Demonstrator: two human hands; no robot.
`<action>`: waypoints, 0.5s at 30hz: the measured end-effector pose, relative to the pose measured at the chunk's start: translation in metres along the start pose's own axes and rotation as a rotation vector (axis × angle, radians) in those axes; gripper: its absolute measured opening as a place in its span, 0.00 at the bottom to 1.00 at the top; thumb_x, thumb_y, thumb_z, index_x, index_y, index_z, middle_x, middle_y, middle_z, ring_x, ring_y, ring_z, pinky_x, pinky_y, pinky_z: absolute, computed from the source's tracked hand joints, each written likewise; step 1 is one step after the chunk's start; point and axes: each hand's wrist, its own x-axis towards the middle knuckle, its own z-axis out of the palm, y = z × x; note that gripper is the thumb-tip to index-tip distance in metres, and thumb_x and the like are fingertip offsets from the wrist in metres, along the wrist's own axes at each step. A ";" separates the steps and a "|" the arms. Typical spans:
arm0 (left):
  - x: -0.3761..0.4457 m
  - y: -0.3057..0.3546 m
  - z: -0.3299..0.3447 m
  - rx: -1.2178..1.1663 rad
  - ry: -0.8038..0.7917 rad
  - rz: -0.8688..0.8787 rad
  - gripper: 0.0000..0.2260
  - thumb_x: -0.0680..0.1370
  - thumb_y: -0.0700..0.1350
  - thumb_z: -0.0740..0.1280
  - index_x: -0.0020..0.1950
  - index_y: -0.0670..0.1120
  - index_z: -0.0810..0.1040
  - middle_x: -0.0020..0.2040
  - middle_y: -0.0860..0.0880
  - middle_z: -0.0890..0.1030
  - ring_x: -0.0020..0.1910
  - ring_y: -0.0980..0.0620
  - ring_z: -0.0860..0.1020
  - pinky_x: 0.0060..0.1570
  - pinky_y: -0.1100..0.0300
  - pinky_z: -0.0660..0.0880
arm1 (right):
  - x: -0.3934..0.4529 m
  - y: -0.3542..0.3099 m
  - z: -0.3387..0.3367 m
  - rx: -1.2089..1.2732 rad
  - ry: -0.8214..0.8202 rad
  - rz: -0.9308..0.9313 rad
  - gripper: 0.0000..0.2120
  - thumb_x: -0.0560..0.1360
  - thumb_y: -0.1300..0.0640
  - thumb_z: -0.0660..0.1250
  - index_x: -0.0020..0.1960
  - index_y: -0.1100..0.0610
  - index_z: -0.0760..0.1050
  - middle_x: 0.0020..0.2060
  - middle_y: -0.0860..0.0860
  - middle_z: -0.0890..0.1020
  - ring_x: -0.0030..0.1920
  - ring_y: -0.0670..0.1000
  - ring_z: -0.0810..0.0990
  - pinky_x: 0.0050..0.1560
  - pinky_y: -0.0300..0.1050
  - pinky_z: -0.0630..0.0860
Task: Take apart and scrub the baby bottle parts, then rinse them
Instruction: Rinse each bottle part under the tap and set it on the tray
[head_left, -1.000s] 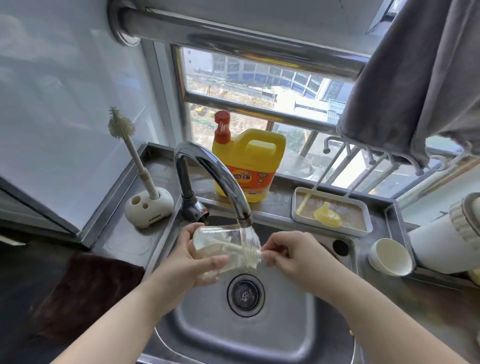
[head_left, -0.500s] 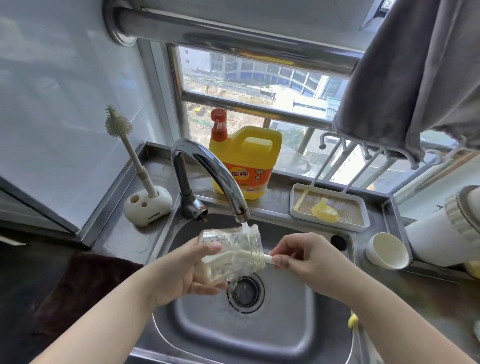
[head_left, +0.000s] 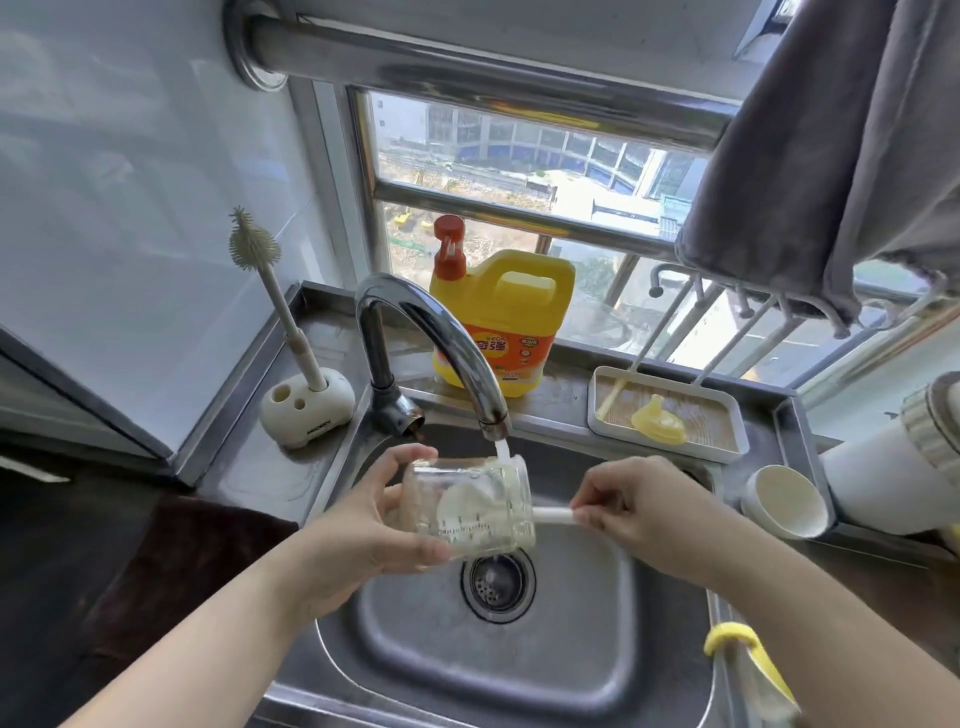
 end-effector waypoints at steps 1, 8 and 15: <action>0.001 -0.002 0.001 0.002 -0.003 0.006 0.39 0.55 0.33 0.79 0.62 0.56 0.71 0.57 0.42 0.81 0.55 0.39 0.80 0.54 0.43 0.77 | 0.001 -0.002 0.001 0.040 0.044 -0.010 0.05 0.74 0.54 0.69 0.40 0.47 0.80 0.31 0.41 0.79 0.33 0.41 0.75 0.37 0.34 0.72; 0.002 -0.004 0.005 0.084 -0.016 0.061 0.40 0.62 0.25 0.74 0.64 0.58 0.68 0.61 0.49 0.78 0.56 0.47 0.81 0.51 0.53 0.78 | -0.003 0.001 0.001 0.133 0.033 0.017 0.05 0.73 0.52 0.70 0.39 0.49 0.81 0.27 0.41 0.77 0.28 0.40 0.70 0.32 0.32 0.68; 0.006 -0.004 0.009 -0.088 0.005 -0.069 0.28 0.69 0.45 0.76 0.65 0.62 0.70 0.63 0.42 0.74 0.55 0.40 0.80 0.48 0.44 0.80 | -0.003 -0.008 0.011 0.163 0.108 -0.046 0.03 0.73 0.54 0.70 0.41 0.51 0.81 0.30 0.31 0.76 0.30 0.40 0.72 0.32 0.32 0.66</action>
